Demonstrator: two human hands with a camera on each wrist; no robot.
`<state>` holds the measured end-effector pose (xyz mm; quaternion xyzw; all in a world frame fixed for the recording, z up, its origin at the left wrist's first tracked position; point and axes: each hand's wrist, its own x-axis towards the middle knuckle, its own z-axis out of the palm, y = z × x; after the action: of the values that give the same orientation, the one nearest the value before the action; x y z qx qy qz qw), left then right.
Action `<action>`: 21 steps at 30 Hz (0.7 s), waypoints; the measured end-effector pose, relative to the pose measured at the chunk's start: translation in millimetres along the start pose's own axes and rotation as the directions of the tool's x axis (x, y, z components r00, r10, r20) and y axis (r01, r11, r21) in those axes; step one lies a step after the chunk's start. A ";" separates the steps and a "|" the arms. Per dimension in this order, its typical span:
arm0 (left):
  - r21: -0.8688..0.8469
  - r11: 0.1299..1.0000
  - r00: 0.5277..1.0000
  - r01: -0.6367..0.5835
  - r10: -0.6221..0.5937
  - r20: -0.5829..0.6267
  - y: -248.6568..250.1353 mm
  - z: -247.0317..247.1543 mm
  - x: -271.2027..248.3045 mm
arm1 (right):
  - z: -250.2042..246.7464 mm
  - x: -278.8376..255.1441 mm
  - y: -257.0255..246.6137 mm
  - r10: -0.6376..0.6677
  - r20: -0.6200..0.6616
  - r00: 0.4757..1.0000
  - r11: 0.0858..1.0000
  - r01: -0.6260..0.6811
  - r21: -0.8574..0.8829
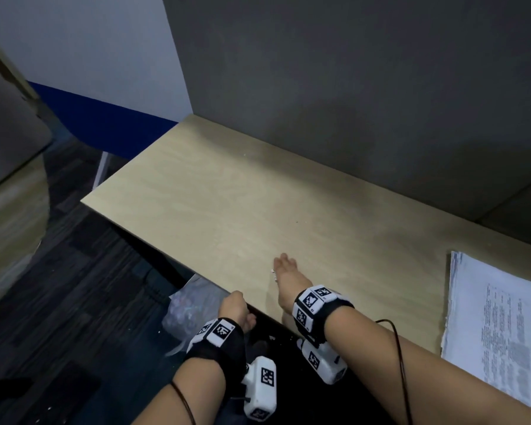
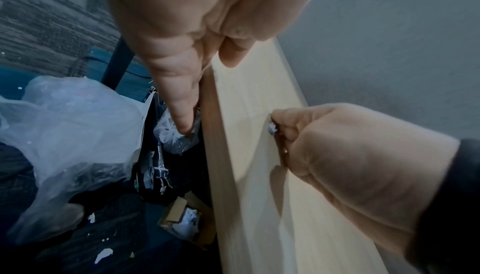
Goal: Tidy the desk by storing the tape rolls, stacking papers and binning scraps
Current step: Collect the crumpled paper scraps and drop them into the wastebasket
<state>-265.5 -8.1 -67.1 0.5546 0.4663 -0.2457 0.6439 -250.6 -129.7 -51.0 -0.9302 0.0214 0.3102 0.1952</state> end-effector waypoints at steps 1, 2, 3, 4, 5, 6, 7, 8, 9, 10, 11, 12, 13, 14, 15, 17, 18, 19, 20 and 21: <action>-0.006 1.000 1.000 0.000 0.000 0.000 1.7 -0.4 -1.4 | 4.1 -0.2 -2.2 -0.037 0.024 0.999 0.999 0.038 -0.031; -0.014 1.000 1.000 0.003 -0.004 -0.014 3.1 -0.7 -3.1 | 6.7 -0.5 -3.5 -0.074 0.049 0.996 0.995 0.077 -0.065; -0.015 1.000 1.000 0.008 -0.008 -0.023 4.0 -1.2 -4.5 | 8.2 -1.0 -4.3 -0.107 0.078 0.991 0.988 0.114 -0.099; -0.010 1.000 1.000 0.003 -0.004 -0.018 4.1 -1.8 -4.1 | 8.9 -2.0 -4.4 -0.135 0.109 0.985 0.981 0.149 -0.126; -0.018 1.000 1.000 0.005 -0.005 -0.013 5.0 -2.7 -5.5 | 8.4 -4.0 -5.4 -0.160 0.136 0.978 0.974 0.179 -0.141; -0.019 1.000 1.000 0.001 -0.001 -0.014 5.7 -2.8 -7.3 | 7.8 -7.2 -6.5 -0.181 0.158 0.971 0.967 0.205 -0.149; -0.023 1.000 1.000 -0.005 0.004 -0.014 5.7 -3.0 -9.3 | 6.7 -11.0 -8.0 -0.200 0.181 0.963 0.962 0.229 -0.152; -0.046 0.999 1.000 -0.006 0.005 -0.015 4.4 -3.3 -9.4 | 5.7 -15.7 -9.9 -0.213 0.207 0.955 0.956 0.247 -0.155; -0.067 0.998 1.000 -0.006 0.006 -0.001 2.6 -2.9 -10.1 | 5.5 -20.1 -11.8 -0.223 0.235 0.946 0.951 0.264 -0.160; -0.104 0.995 1.000 -0.001 0.003 0.018 1.6 -1.7 -11.9 | 5.3 -24.7 -14.4 -0.236 0.258 0.937 0.946 0.283 -0.161; -0.146 0.989 0.999 0.001 0.006 0.043 0.5 -0.7 -14.4 | 5.4 -29.2 -17.3 -0.255 0.280 0.926 0.939 0.307 -0.158; -0.186 0.982 0.999 -0.002 0.010 0.042 -0.5 1.1 -16.9 | 5.1 -33.4 -19.7 -0.273 0.300 0.914 0.932 0.328 -0.151; -0.210 0.978 1.000 -0.001 0.008 0.030 -1.9 1.8 -17.9 | 5.5 -37.1 -21.7 -0.287 0.317 0.904 0.928 0.345 -0.143; -0.228 0.974 1.000 0.006 -0.001 0.021 -3.0 2.2 -18.9 | 6.0 -40.1 -23.7 -0.292 0.327 0.899 0.929 0.348 -0.129; -0.261 0.965 1.000 0.009 -0.003 0.020 -3.5 2.2 -20.1 | 5.7 -41.6 -25.0 -0.292 0.329 0.898 0.935 0.340 -0.099; -0.326 0.945 0.999 0.019 -0.003 0.050 -7.1 0.3 -17.9 | 8.4 -39.8 -25.4 -0.290 0.308 0.906 0.955 0.293 0.037; -0.319 0.948 0.999 0.021 -0.006 0.049 -9.6 -0.7 -16.7 | 9.3 -37.8 -24.6 -0.279 0.295 0.914 0.959 0.249 0.135; -0.313 0.949 0.998 0.028 -0.010 0.060 -10.9 -1.5 -18.5 | 7.9 -36.2 -23.0 -0.267 0.273 0.924 0.952 0.209 0.223; -0.292 0.956 0.997 0.029 -0.008 0.072 -12.9 -2.9 -17.9 | 2.8 -33.2 -19.4 -0.252 0.231 0.940 0.946 0.189 0.263; -0.286 0.958 0.997 0.034 -0.014 0.072 -13.8 -4.2 -17.6 | -5.6 -30.1 -14.6 -0.234 0.175 0.956 0.948 0.185 0.259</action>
<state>-286.2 -11.3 -58.2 0.4407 0.4812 -0.2022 0.7303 -269.4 -120.8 -24.1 -0.8601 -0.0608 0.3761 0.3391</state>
